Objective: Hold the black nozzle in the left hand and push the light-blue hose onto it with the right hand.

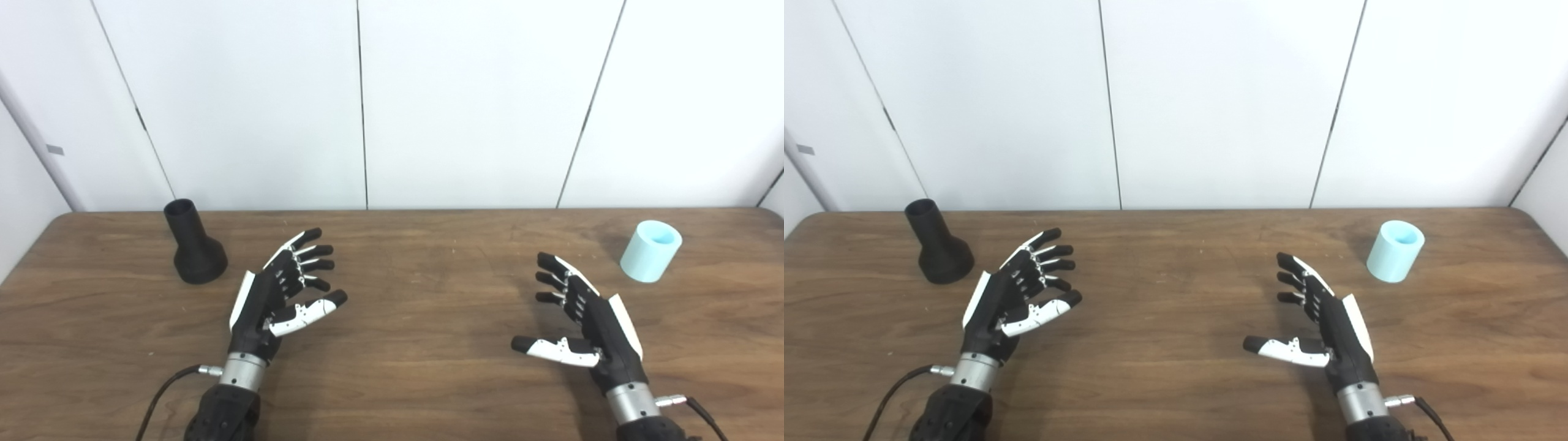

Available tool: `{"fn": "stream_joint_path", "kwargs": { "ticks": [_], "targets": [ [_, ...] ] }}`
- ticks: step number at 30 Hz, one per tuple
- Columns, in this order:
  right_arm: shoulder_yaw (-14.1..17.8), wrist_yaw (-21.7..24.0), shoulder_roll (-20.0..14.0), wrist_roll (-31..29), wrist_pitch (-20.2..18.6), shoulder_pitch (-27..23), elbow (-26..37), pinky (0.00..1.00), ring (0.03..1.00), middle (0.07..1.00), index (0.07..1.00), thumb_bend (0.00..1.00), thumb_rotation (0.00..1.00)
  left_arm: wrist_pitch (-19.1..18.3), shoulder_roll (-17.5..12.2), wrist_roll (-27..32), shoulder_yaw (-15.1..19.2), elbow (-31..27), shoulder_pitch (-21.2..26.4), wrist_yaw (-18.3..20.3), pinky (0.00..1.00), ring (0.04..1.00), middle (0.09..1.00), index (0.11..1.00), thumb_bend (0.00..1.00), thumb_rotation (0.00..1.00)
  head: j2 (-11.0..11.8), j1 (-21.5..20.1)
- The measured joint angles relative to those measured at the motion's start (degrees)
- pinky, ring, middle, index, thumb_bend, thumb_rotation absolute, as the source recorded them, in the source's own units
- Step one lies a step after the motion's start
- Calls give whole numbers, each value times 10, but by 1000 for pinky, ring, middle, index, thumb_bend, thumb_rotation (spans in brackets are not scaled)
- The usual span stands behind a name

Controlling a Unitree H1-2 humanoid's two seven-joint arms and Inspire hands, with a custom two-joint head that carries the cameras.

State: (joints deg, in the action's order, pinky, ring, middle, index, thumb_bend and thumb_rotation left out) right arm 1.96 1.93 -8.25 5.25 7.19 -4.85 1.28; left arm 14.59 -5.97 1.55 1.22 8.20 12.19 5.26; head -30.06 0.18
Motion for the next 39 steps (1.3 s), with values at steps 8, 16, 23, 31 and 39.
{"fn": "stream_joint_path", "kwargs": {
  "ticks": [8, 16, 23, 31, 39],
  "targets": [
    [0, 0, 0, 0, 0, 0, 0, 718, 853, 887, 859, 884, 235, 0, 0, 0, 0, 0, 0, 0, 508, 689, 731, 760, 641, 58, 0, 0],
    [0, 0, 0, -1, 0, 0, 0, 744, 854, 888, 860, 883, 236, 0, 0, 0, 0, 0, 0, 0, 509, 690, 730, 759, 644, 65, 0, 0],
    [0, 0, -1, -4, 0, 0, 0, 732, 855, 888, 861, 883, 235, 0, 0, -1, 0, 0, 0, 0, 509, 687, 730, 759, 643, 59, 5, 17],
    [21, 24, -39, -51, 57, -12, -46, 745, 865, 890, 875, 883, 235, 27, 17, -39, -12, 27, 15, -19, 498, 684, 730, 757, 664, 67, 78, 189],
    [27, 38, -58, -80, 122, -25, -84, 753, 863, 902, 892, 882, 256, 41, 36, -63, -21, 33, 21, -34, 546, 683, 729, 731, 664, 76, 90, 204]
  ]
}}
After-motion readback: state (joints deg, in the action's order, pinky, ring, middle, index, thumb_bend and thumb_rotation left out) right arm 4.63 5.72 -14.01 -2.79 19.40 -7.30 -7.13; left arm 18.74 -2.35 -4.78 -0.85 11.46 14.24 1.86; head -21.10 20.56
